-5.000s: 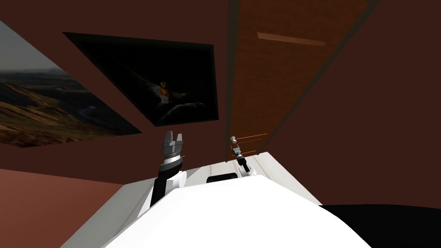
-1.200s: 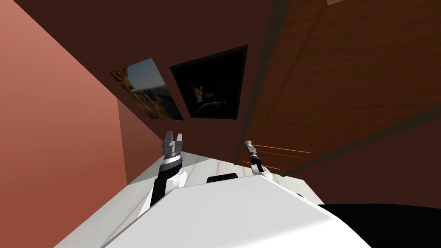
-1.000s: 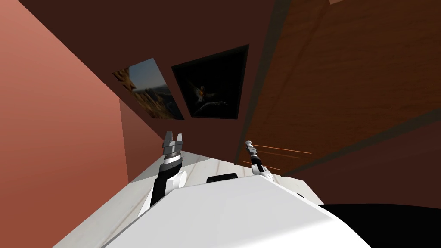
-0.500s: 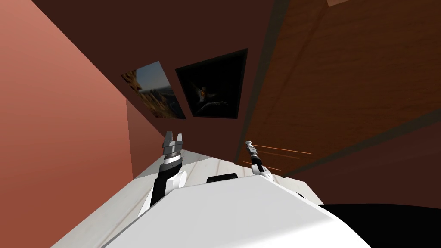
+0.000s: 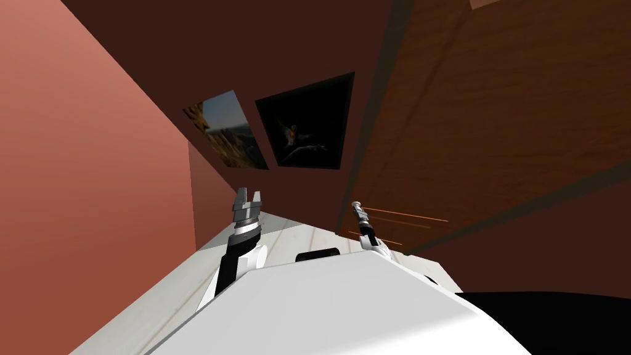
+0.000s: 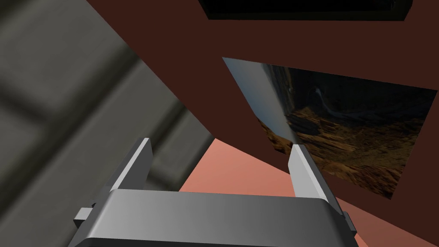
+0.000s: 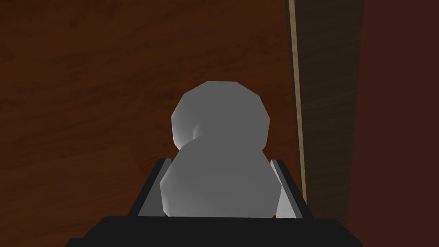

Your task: Pull the door open

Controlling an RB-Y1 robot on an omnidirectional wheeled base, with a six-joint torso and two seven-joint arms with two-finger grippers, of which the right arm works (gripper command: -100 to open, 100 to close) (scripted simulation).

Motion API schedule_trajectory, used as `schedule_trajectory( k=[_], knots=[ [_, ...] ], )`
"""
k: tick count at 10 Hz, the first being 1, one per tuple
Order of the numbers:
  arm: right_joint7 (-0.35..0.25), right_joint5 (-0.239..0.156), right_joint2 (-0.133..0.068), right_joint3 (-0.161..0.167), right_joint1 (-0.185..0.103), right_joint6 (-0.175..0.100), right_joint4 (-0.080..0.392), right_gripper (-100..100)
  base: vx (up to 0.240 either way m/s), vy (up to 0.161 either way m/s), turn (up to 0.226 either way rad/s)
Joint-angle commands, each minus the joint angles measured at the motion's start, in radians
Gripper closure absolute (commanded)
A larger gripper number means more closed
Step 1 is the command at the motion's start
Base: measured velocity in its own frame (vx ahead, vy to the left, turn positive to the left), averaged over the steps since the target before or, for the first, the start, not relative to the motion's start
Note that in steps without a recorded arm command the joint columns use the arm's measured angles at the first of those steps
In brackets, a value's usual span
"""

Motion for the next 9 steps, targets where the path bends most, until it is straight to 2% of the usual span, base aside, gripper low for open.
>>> schedule_trajectory(
  k=[1, 7, 8, 9],
  knots=[
    [-0.040, -0.010, 0.001, 0.005, 0.001, 0.000, 0.003, 100, -0.038, -0.013, 0.046],
    [-0.204, -0.058, -0.006, 0.023, 0.002, -0.004, 0.008, 100, -0.042, -0.010, 0.051],
    [-0.209, -0.058, -0.006, 0.023, 0.002, -0.004, 0.008, 100, -0.029, -0.007, 0.022],
    [-0.241, -0.067, -0.008, 0.027, 0.002, -0.004, 0.009, 100, -0.024, -0.005, 0.040]
  ],
)
